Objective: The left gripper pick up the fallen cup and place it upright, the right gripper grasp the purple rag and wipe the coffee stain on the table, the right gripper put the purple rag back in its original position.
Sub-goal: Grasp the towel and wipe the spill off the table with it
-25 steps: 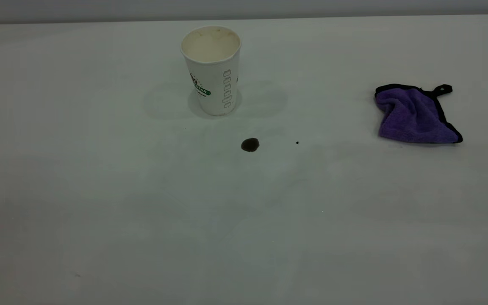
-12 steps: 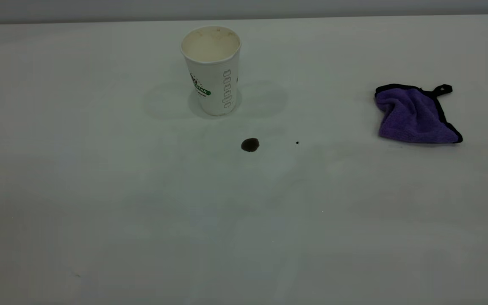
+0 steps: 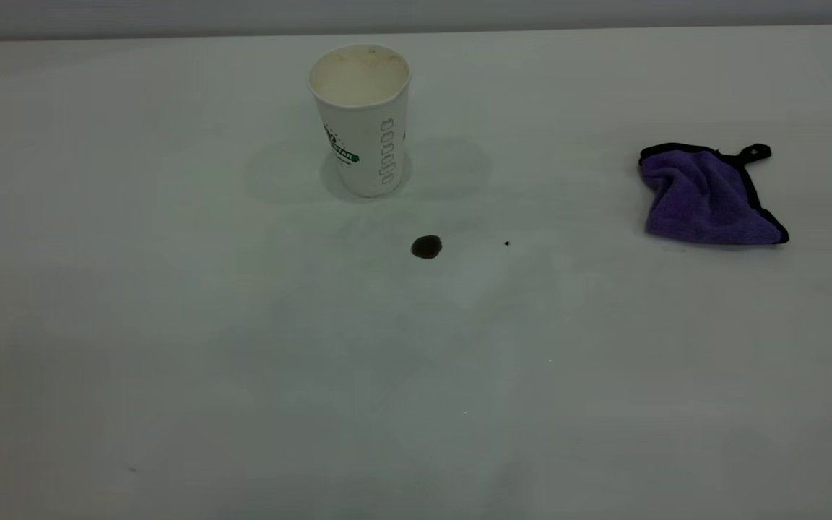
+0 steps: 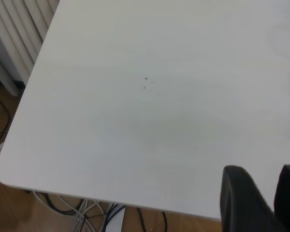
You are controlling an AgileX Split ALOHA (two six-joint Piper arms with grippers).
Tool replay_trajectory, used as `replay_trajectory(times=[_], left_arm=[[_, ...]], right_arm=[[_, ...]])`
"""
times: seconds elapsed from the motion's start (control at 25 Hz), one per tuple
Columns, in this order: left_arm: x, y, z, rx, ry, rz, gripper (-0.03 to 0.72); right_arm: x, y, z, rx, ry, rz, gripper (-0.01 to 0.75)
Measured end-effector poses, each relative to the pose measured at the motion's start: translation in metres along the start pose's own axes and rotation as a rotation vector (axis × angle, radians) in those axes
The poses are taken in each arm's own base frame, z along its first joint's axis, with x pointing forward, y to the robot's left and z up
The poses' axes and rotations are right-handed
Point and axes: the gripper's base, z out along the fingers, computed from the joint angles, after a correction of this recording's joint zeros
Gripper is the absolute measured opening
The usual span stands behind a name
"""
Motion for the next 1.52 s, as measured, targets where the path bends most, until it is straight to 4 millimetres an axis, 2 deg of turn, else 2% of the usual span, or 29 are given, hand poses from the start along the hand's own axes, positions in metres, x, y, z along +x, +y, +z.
replay_trajectory(times=[0.04, 0.12, 0.24, 0.32, 0.44, 0.56, 0.84, 1.0, 1.12, 1.28, 1.52], left_arm=[[0.0, 0.0, 0.0, 0.0, 0.0, 0.0, 0.238], [0.0, 0.0, 0.0, 0.0, 0.0, 0.0, 0.238], [0.0, 0.0, 0.0, 0.0, 0.0, 0.0, 0.238], [0.0, 0.0, 0.0, 0.0, 0.0, 0.0, 0.238], [0.0, 0.0, 0.0, 0.0, 0.0, 0.001, 0.238], [0.0, 0.0, 0.0, 0.0, 0.0, 0.001, 0.238], [0.0, 0.0, 0.0, 0.0, 0.0, 0.001, 0.238], [0.0, 0.0, 0.0, 0.0, 0.0, 0.001, 0.238], [0.0, 0.0, 0.0, 0.0, 0.0, 0.001, 0.238], [0.0, 0.0, 0.0, 0.0, 0.0, 0.001, 0.238], [0.0, 0.0, 0.0, 0.0, 0.0, 0.002, 0.238]], right_arm=[[-0.011, 0.0, 0.009, 0.001, 0.021, -0.016, 0.66], [-0.033, 0.0, 0.036, -0.002, 0.066, -0.033, 0.71], [-0.055, 0.002, 0.084, -0.025, 0.118, -0.033, 0.726], [-0.06, 0.004, 0.118, -0.052, 0.156, -0.018, 0.726], [-0.061, 0.008, 0.172, -0.09, 0.206, 0.005, 0.726], [-0.05, 0.009, 0.226, -0.108, 0.287, 0.005, 0.726], [-0.031, 0.013, 0.326, -0.109, 0.406, -0.016, 0.721], [-0.022, 0.013, 0.373, -0.11, 0.468, -0.011, 0.717], [-0.016, 0.014, 0.4, -0.112, 0.496, -0.014, 0.714], [-0.01, 0.014, 0.429, -0.115, 0.522, -0.014, 0.71], [-0.003, 0.013, 0.455, -0.115, 0.539, -0.061, 0.696]])
